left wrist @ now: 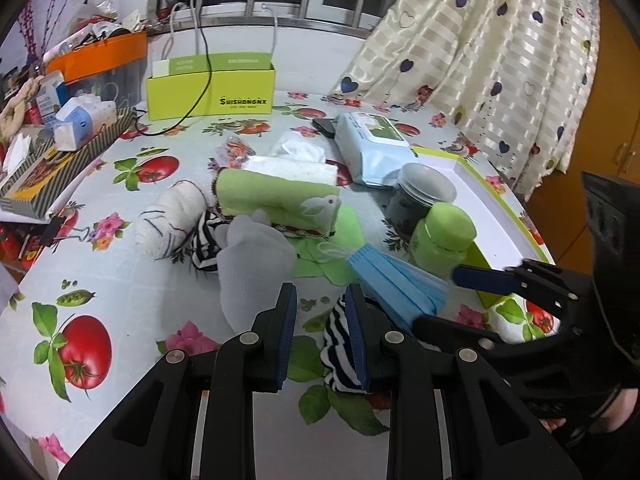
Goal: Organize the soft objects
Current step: 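Grasp the black-and-white striped sock with the left gripper while the right gripper grasps the blue face mask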
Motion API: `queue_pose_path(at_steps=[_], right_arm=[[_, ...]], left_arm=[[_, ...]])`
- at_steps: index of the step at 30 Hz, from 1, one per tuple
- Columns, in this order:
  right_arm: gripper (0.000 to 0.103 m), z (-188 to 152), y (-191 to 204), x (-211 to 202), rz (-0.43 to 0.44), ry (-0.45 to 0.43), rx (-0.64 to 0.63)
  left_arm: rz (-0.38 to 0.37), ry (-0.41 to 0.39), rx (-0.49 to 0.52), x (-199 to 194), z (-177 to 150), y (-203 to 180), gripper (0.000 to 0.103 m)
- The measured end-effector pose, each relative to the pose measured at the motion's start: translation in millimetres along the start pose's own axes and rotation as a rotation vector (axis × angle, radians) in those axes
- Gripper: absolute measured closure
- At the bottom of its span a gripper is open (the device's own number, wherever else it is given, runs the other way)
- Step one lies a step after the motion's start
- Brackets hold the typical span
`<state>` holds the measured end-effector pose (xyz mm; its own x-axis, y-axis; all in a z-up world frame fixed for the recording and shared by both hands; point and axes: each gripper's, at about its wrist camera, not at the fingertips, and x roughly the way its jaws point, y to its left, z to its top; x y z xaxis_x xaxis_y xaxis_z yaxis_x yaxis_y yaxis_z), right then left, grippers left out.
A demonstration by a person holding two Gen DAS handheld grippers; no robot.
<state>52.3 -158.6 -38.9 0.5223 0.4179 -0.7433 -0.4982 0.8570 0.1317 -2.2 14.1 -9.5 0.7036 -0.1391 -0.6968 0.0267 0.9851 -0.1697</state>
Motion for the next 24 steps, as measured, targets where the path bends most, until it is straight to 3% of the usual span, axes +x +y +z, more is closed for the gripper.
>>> queue_pose_path(at_steps=[7, 10, 12, 15, 24], right_arm=[[0.048, 3.7, -6.8, 18.9, 0.008, 0.021, 0.024], [0.066, 3.2, -9.9, 25.5, 0.014, 0.038, 0.036], [0.076, 1.7, -12.1, 27.9, 0.022, 0.046, 0.040], [0.082, 0.3, -13.3, 26.6, 0.027, 0.042, 0.040], [0.085, -4.8, -17.2, 16.4, 0.011, 0.030, 0.047]], left_arm=[[-0.031, 0.023, 0.029, 6.1, -4.8, -2.7, 0.077], [-0.045, 0.035, 0.040, 9.8, -7.6, -4.7, 0.075], [-0.061, 0.041, 0.044, 12.1, -8.8, -5.3, 0.062], [-0.072, 0.050, 0.051, 15.4, -11.0, -6.8, 0.060], [-0.096, 0.113, 0.085, 28.8, -19.9, -14.0, 0.060]])
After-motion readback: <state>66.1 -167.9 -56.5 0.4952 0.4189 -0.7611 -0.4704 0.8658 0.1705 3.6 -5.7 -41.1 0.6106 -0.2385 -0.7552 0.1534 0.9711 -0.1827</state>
